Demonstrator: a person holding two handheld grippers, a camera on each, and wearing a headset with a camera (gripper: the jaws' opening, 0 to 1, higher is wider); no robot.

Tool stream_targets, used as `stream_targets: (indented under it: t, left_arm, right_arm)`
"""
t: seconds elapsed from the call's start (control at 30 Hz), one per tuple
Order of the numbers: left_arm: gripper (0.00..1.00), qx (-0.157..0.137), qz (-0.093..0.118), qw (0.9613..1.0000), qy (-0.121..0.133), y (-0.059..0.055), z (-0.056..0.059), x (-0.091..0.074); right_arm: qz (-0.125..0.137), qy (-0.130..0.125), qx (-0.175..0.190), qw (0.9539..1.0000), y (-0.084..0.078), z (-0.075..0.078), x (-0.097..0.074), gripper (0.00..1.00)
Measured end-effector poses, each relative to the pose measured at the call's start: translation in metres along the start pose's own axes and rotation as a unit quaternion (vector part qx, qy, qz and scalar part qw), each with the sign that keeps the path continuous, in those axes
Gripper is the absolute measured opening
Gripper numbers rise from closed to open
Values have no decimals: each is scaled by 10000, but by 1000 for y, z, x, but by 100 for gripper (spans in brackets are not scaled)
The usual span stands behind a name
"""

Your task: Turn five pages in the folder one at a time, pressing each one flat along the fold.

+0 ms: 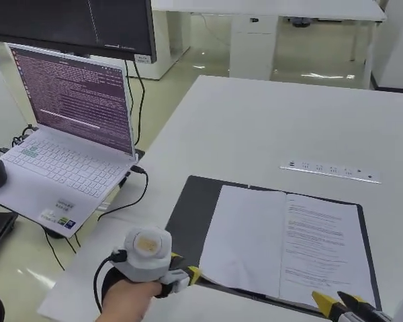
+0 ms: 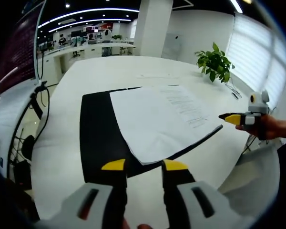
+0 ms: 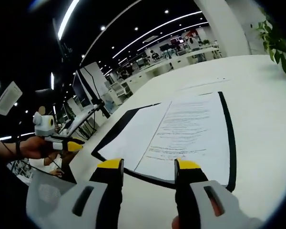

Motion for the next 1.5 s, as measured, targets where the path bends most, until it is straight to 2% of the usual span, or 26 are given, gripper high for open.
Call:
stream_targets:
  t: [0.1, 0.27, 0.33, 0.47, 0.57, 0.63, 0.8, 0.93, 1.07, 1.17, 1.2, 1.3, 1.5]
  left_arm:
    - [29, 291, 78, 9995, 12, 5, -3, -10]
    - [37, 420, 248, 9988, -8, 15, -7, -25]
    - [42, 444, 312, 9985, 10, 17, -9, -31]
    - [45, 512, 406, 9979, 4, 20, -12, -41]
    - [48, 378, 529, 9979, -63, 22, -14, -49]
    - [50, 382, 559, 9977, -55, 23, -16, -54]
    - [57, 476, 554, 9973, -71, 25, -19, -62]
    - [64, 423, 583, 9974, -73, 23, -19, -64]
    - [67, 378, 497, 9980, -93, 17, -14, -62]
    - [69, 312, 504, 9982, -115, 16, -9, -61]
    - [71, 207, 480, 9985, -131, 14, -7, -60]
    - [73, 120, 536, 9984, -118, 12, -4, -59]
    - [74, 190, 478, 9986, -157, 8, 3, -54]
  right_arm:
    - [38, -27, -162, 9999, 4, 3, -8, 43]
    - [157, -93, -296, 9994, 12, 3, -23, 48]
    - [210, -114, -332, 9992, 14, 2, -28, 52]
    - [214, -175, -470, 9985, 15, 1, -36, 57]
    - [221, -233, -584, 9978, 17, 0, -41, 58]
    - [169, -245, -718, 9970, 19, -1, -45, 59]
    - [163, -289, -794, 9963, 23, 2, -56, 61]
    - [84, -304, -842, 9959, 21, 1, -63, 65]
    - [65, -288, -821, 9962, 16, 3, -67, 68]
    - [-161, -219, -983, 9948, 7, 2, -69, 71]
    - [-239, -195, -1047, 9940, 5, 1, -70, 72]
    - [-343, -156, -1160, 9925, 1, -2, -73, 73]
    - [-326, -128, -1086, 9935, -2, -2, -78, 73]
Point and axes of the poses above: the centre of the closed fingertips' face, and the gripper's own axes: x roughly forward along the fingers, z roughly to its right, y roughly out of its top, the point moved 6 cm from there along -x, roughly backward along the fingers, and after that the axes turned 1 degree about y, right-handed, at the moved point
